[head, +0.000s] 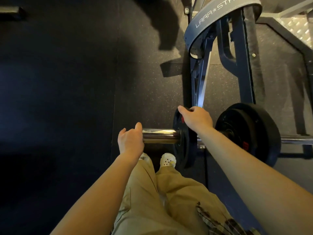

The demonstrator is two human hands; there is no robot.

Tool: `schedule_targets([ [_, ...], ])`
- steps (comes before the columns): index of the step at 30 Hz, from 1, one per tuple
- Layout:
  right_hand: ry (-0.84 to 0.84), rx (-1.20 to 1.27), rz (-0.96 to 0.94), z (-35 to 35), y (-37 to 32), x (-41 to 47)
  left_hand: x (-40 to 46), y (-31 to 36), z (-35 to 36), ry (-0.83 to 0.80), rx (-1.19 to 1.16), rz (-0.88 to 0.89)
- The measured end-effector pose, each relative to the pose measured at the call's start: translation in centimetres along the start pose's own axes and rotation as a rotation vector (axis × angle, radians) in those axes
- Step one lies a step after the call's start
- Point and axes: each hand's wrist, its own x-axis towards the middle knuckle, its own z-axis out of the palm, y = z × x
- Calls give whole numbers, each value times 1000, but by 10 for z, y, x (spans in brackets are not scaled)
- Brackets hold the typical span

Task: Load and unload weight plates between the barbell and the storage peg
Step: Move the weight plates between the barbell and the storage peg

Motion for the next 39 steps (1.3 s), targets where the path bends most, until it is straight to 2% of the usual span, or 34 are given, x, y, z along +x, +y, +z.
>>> schedule_targets([
  [3,-83,-81,92,4,-16,9,2,-2,1,-3,23,24],
  [5,-39,-116,76,9,-19,-4,1,-4,-1,-21,33,44],
  [11,181,46,-117,39,10,-59,4,-2,-15,-96,105,85],
  [16,81,203,-234,65,54,-112,5,-3,-20,-143,139,115],
  [20,21,103,-266,73,77,-128,6,-4,-21,-159,131,104],
  [25,167,-94,-433,53,67,-112,7,-7,-17,-133,89,94],
  [27,158,-150,-458,39,57,-102,7,-7,-15,-120,85,80],
  [30,146,-181,-447,29,43,-91,8,-7,-12,-82,70,56],
  [35,188,-98,-346,25,13,-61,3,-8,-5,-20,8,46],
  [39,64,-9,-184,20,-7,-17,0,-7,1,1,-18,33],
])
